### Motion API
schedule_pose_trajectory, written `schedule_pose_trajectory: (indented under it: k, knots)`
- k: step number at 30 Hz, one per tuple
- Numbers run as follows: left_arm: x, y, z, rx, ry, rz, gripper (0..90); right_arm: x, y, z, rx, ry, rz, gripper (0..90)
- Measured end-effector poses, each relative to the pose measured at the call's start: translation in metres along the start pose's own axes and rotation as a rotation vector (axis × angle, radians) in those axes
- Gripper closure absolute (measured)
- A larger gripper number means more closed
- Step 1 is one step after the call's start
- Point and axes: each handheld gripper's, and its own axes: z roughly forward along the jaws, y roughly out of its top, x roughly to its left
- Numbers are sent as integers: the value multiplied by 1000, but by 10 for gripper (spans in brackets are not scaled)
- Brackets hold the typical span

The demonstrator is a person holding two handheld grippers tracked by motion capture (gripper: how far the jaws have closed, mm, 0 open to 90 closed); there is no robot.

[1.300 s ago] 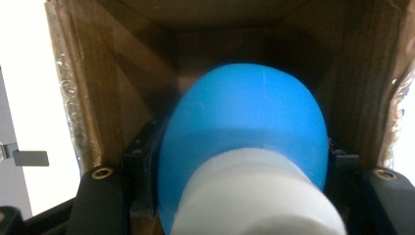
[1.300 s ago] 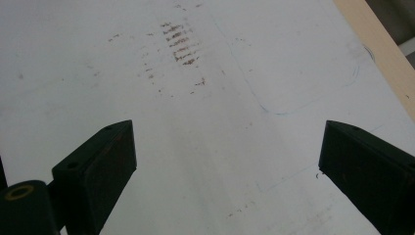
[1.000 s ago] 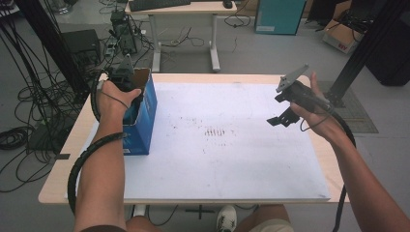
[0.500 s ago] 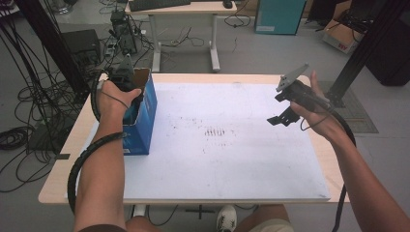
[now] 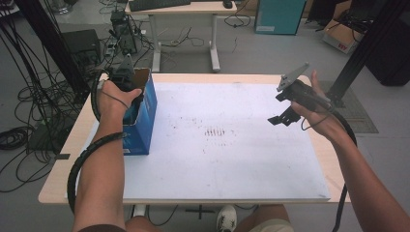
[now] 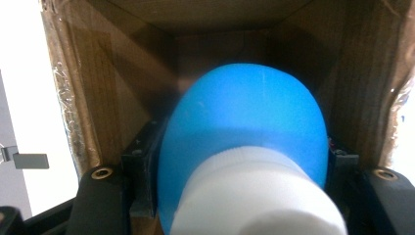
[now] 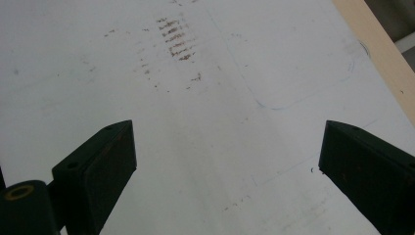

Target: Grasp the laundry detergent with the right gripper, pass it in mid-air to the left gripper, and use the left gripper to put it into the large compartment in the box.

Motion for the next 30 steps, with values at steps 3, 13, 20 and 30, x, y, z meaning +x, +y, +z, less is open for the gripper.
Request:
schedule_pose_trajectory:
  k: [3,13,20,30]
  knots:
    - [0,0,0,-3,-1,-3,358,1,0,0,-9,-2,5,68]
    - [1,0,0,-3,-3,-1,358,1,0,0,-7,-1,0,68]
    - [0,-1,0,-7,0,-1,358,1,0,-1,-10,-7,9,68]
    - [-1,0,0,-6,3,0,358,0,-2,-3,-3,-5,3,68]
